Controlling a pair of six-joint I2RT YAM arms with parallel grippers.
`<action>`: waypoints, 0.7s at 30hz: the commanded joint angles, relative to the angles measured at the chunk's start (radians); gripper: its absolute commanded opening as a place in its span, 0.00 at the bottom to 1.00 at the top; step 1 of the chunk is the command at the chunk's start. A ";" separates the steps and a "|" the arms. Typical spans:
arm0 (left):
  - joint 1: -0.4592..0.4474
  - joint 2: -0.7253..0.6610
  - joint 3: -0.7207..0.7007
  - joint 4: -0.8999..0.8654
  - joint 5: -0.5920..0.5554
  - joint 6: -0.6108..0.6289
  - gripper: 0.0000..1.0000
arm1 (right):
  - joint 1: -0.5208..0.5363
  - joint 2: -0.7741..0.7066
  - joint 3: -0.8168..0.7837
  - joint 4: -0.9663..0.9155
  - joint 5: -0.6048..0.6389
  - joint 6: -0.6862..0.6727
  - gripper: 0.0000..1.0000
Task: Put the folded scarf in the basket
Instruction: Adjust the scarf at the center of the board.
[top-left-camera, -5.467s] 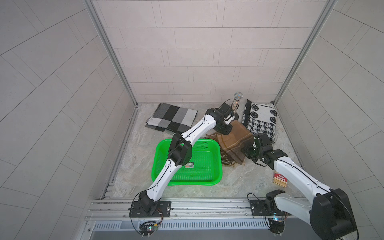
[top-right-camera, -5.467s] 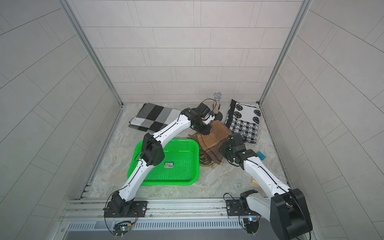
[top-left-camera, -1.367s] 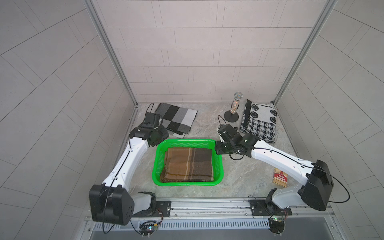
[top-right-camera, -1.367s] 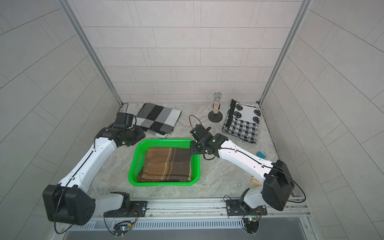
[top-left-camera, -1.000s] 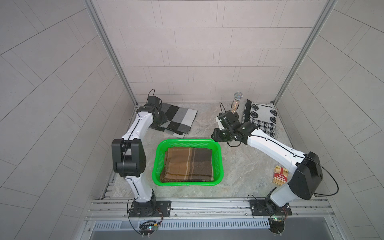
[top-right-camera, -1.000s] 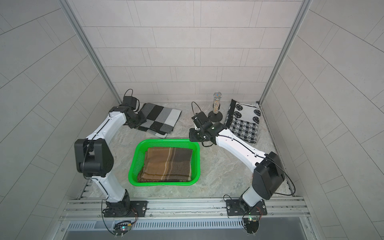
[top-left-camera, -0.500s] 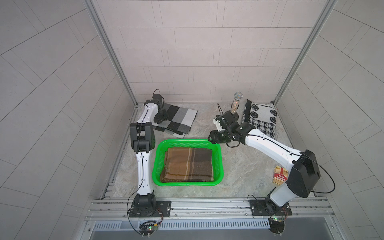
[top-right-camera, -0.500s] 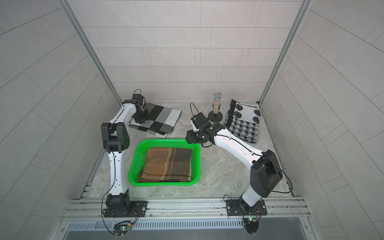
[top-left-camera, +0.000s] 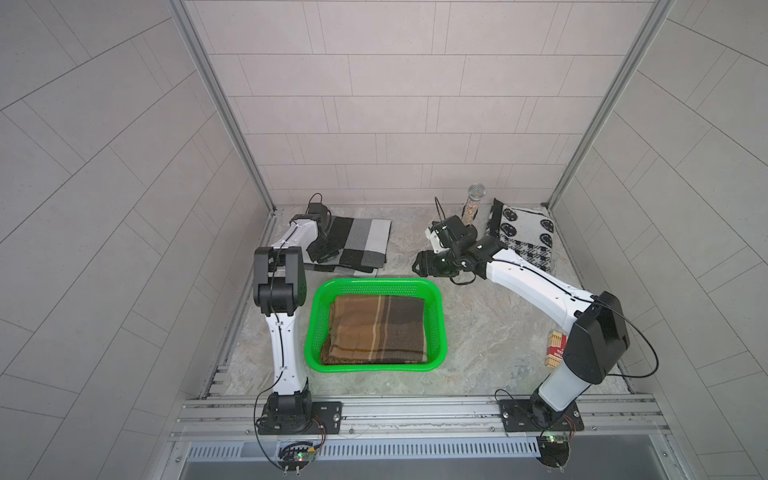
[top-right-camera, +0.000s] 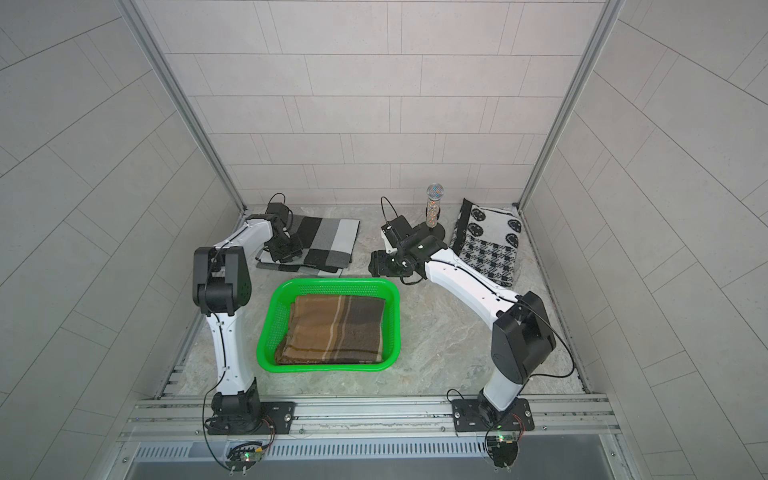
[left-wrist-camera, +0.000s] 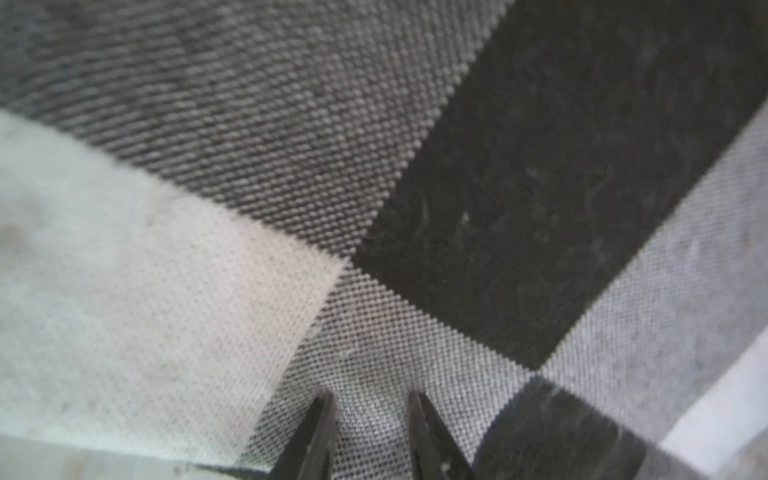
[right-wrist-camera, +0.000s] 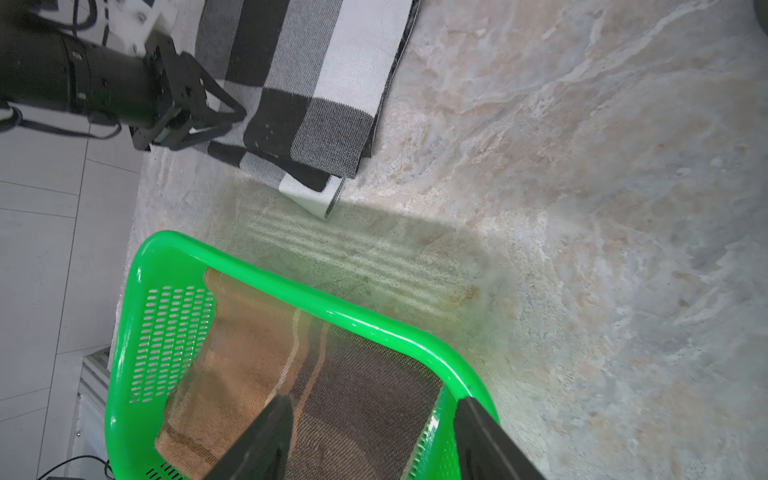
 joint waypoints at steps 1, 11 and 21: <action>-0.034 -0.015 -0.131 0.021 0.030 -0.026 0.35 | -0.012 0.030 0.026 -0.008 -0.003 -0.016 0.67; -0.126 -0.020 -0.185 0.015 -0.026 -0.001 0.30 | -0.040 0.055 0.024 -0.001 0.001 -0.031 0.67; -0.208 -0.058 -0.262 0.000 -0.101 0.023 0.25 | -0.077 0.144 0.101 -0.017 -0.011 -0.070 0.68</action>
